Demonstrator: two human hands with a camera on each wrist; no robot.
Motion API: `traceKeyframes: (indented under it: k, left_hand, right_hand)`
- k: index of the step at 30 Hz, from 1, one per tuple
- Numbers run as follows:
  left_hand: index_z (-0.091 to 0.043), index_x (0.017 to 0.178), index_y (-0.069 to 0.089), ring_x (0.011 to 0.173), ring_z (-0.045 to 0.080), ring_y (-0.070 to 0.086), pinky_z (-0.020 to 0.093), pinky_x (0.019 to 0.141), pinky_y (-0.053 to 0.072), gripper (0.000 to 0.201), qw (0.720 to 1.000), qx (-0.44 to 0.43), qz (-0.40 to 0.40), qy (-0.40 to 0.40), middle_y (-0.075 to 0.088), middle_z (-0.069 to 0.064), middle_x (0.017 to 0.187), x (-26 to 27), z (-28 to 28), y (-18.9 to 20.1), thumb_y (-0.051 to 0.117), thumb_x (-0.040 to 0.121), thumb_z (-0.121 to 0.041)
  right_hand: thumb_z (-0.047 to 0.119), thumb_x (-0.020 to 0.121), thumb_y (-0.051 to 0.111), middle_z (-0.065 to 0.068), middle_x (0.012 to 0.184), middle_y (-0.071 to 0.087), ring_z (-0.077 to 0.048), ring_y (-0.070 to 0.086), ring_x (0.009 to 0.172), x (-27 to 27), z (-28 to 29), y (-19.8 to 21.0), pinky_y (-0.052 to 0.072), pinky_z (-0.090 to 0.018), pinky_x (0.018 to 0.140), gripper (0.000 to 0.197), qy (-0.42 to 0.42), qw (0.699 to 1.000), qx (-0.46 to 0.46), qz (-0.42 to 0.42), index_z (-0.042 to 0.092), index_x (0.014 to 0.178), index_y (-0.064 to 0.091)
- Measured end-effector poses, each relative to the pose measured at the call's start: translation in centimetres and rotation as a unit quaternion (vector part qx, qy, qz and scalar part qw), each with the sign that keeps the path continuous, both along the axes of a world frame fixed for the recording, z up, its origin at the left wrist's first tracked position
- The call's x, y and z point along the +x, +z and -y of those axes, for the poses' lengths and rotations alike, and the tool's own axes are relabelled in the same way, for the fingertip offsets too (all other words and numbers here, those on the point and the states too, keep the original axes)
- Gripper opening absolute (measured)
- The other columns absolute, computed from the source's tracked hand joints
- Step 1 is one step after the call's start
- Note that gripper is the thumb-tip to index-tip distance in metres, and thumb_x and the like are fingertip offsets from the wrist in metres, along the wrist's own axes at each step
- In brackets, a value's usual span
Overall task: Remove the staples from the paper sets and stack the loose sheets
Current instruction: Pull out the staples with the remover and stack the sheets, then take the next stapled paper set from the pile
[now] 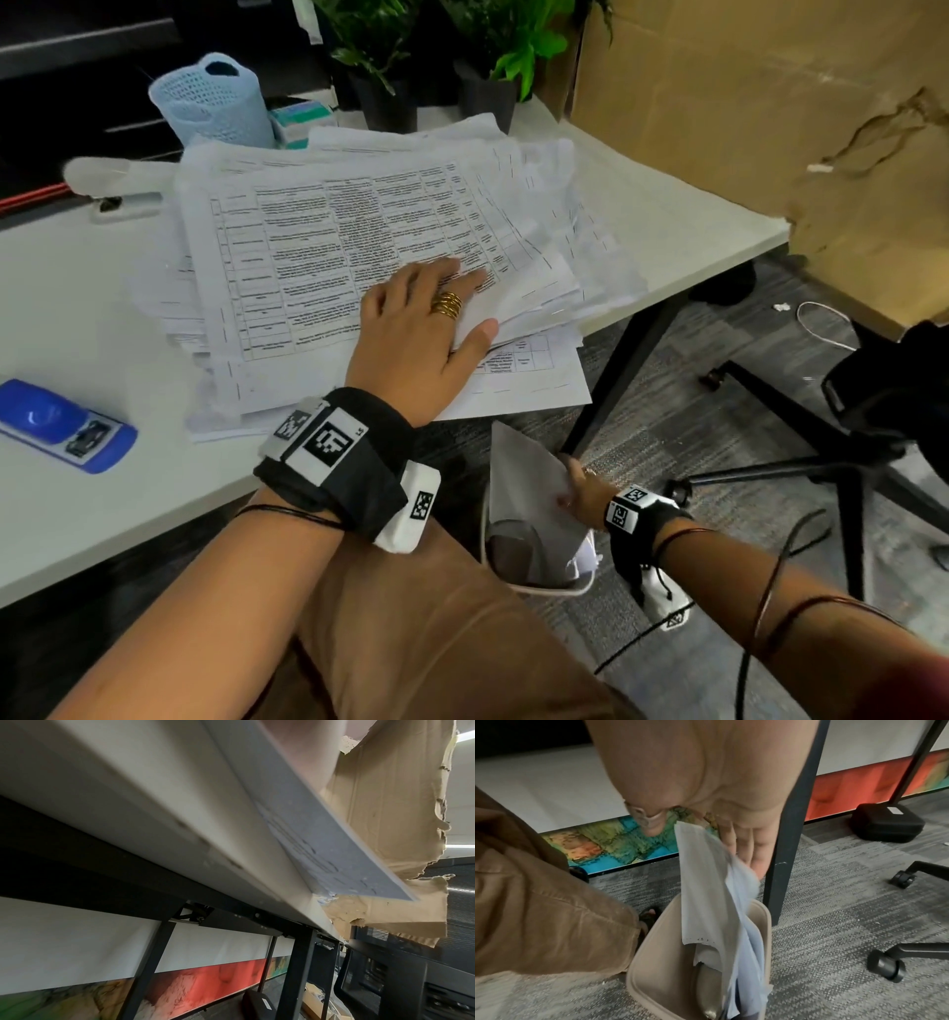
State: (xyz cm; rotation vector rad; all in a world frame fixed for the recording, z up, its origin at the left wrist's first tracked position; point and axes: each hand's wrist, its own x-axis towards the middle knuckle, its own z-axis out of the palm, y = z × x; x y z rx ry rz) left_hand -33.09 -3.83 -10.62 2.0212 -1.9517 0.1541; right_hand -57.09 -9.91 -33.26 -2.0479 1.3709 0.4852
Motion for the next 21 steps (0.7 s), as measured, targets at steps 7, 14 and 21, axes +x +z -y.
traceKeyframes:
  k: [7, 14, 21]
  left_hand:
    - [-0.026, 0.139, 0.042, 0.130, 0.024, 0.032, 0.041, 0.099, 0.024, 0.063, 1.000, -0.009, -0.005, -0.004, 0.041, -0.001, 0.142, 0.0, -0.2, 0.3, 0.017, 0.089, -0.056]
    - [-0.025, 0.137, 0.043, 0.127, 0.022, 0.037, 0.037, 0.105, 0.024, 0.076, 0.997, 0.013, -0.070, -0.006, 0.040, -0.001, 0.143, 0.2, -0.4, 1.0, 0.022, 0.080, -0.070]
    - [-0.029, 0.140, 0.035, 0.136, 0.017, 0.030, 0.051, 0.115, -0.005, 0.073, 0.997, 0.078, -0.006, 0.027, 0.036, -0.004, 0.147, 1.1, -2.6, 4.1, 0.044, 0.081, -0.070]
  right_hand:
    - [0.040, 0.093, 0.049, -0.019, 0.129, 0.048, -0.034, 0.054, 0.115, 0.9, -0.2, 2.4, 0.045, -0.038, 0.091, 0.060, 0.051, 0.997, -0.050, 0.039, 0.008, 0.139, 0.027]
    - [0.031, 0.097, 0.042, -0.012, 0.110, 0.064, -0.027, 0.059, 0.107, 2.2, -1.3, 11.8, 0.046, -0.033, 0.085, 0.032, 0.074, 0.982, -0.174, 0.025, 0.009, 0.111, 0.060]
    - [0.027, 0.089, 0.051, -0.008, 0.070, 0.059, -0.031, 0.062, 0.066, 1.3, -5.3, 22.8, 0.030, -0.027, 0.051, 0.020, -0.021, 0.892, -0.437, 0.110, 0.012, 0.077, 0.057]
